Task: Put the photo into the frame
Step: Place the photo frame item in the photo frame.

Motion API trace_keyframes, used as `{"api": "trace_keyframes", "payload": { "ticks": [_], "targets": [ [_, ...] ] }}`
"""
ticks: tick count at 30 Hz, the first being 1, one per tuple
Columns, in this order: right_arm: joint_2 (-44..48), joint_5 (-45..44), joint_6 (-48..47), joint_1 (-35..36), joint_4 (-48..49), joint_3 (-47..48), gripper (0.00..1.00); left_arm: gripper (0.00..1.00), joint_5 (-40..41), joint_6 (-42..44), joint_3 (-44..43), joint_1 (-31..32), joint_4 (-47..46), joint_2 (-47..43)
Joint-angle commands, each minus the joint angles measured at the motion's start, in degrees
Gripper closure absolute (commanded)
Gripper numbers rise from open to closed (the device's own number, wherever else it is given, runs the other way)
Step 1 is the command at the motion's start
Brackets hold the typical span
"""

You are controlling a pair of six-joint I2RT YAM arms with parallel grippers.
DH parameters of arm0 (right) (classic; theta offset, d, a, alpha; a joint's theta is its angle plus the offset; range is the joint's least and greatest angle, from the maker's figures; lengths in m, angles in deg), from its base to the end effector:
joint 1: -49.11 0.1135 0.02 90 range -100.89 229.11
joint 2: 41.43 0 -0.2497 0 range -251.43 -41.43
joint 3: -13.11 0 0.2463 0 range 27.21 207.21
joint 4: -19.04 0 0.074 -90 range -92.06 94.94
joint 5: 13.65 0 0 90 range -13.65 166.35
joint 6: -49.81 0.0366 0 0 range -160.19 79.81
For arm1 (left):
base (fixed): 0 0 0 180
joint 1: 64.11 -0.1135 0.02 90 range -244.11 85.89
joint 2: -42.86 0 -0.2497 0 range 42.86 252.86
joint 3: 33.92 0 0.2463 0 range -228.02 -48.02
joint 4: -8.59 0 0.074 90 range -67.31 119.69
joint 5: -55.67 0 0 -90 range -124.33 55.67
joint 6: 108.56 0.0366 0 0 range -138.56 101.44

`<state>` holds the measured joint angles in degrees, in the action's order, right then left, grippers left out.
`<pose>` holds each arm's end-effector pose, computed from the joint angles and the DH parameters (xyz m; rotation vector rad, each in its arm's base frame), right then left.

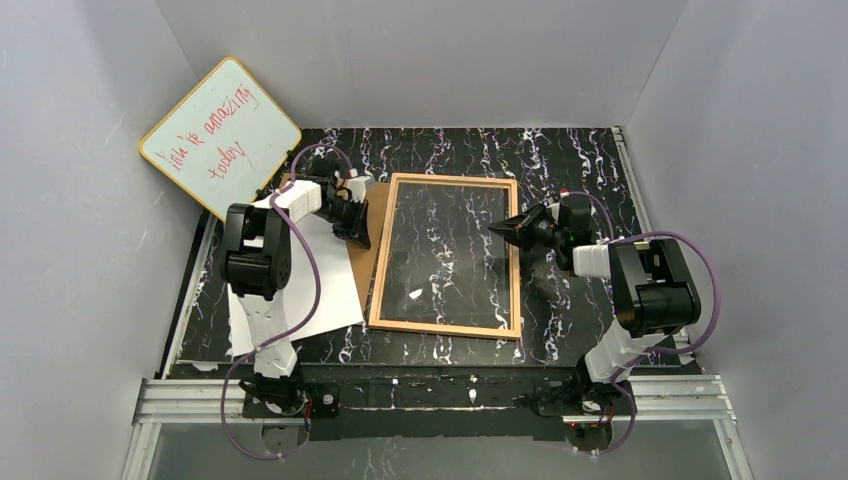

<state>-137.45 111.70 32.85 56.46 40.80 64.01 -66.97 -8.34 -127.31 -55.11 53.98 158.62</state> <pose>0.3100 0.0613 0.1461 0.8000 2.0825 1.4579 0.3880 -0.0814 0.1476 0.5926 2.5868 -0.7702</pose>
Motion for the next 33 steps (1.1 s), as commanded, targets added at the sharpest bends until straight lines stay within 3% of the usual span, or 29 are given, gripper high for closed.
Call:
{"api": "trace_keyframes", "payload": {
  "ticks": [1, 33],
  "targets": [
    [-0.1, 1.7, -0.7, -0.7, 1.2, -0.4, 0.99, 1.0, 1.1, 1.1, -0.7, 1.1, 1.7, -0.5],
    [-0.1, -0.8, -1.5, -1.3, 6.6, -2.7, 0.99, 1.0, 2.0, 2.0, -1.1, 2.0, 1.9, 0.3]
  ]
}}
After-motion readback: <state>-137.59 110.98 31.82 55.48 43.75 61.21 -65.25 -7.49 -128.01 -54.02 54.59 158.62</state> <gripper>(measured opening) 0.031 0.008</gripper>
